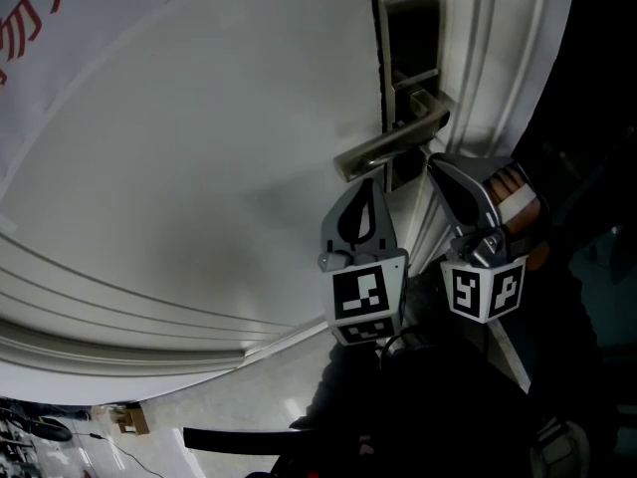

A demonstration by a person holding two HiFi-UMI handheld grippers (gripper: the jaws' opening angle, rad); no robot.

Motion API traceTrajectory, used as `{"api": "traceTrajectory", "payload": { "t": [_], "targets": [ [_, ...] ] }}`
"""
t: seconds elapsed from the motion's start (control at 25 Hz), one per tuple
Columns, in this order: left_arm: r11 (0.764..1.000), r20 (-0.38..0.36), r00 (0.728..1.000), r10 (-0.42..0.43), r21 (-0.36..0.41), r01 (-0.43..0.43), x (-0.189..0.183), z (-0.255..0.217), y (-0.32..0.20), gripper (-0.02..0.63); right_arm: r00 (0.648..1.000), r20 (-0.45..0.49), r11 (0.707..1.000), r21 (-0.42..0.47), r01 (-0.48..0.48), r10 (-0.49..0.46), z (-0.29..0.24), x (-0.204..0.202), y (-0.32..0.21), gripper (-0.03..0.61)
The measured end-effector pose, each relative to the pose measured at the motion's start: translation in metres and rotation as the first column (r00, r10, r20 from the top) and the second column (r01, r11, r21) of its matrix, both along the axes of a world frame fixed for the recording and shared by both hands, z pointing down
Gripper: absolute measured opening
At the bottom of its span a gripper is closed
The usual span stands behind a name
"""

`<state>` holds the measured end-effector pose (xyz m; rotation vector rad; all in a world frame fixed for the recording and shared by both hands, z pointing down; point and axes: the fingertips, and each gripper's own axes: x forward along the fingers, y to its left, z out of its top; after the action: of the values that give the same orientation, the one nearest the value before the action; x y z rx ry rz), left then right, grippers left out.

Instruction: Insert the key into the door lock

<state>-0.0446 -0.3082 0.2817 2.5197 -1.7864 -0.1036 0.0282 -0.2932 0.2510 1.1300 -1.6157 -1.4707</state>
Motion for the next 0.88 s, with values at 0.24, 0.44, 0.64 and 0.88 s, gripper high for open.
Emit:
{"api": "traceTrajectory", "payload": {
  "t": [0.24,0.44,0.64,0.88],
  "targets": [
    [1.0,0.004,1.0,0.017,-0.013,-0.017,0.0045,0.0038,-0.0012,0.002,1.0,-0.017,1.0,0.0,-0.009,0.009,0.0006,-0.0006,-0.0011,0.013],
    [1.0,-0.008,1.0,0.023,-0.013,-0.023,0.0044,0.0037,-0.0017,0.002,0.998,-0.045,0.999,0.013,-0.033,0.033,0.0014,-0.0014,-0.0015,0.012],
    [1.0,-0.018,1.0,0.022,-0.012,-0.022,0.0013,0.0018,-0.003,0.002,0.996,-0.071,0.999,0.015,-0.05,0.051,0.0001,-0.0047,-0.0051,0.014],
    [0.999,-0.003,1.0,0.021,-0.032,-0.021,-0.001,0.0061,-0.0048,0.002,0.996,-0.072,0.999,0.012,-0.051,0.052,-0.0001,-0.0054,-0.0057,0.014]
  ]
}}
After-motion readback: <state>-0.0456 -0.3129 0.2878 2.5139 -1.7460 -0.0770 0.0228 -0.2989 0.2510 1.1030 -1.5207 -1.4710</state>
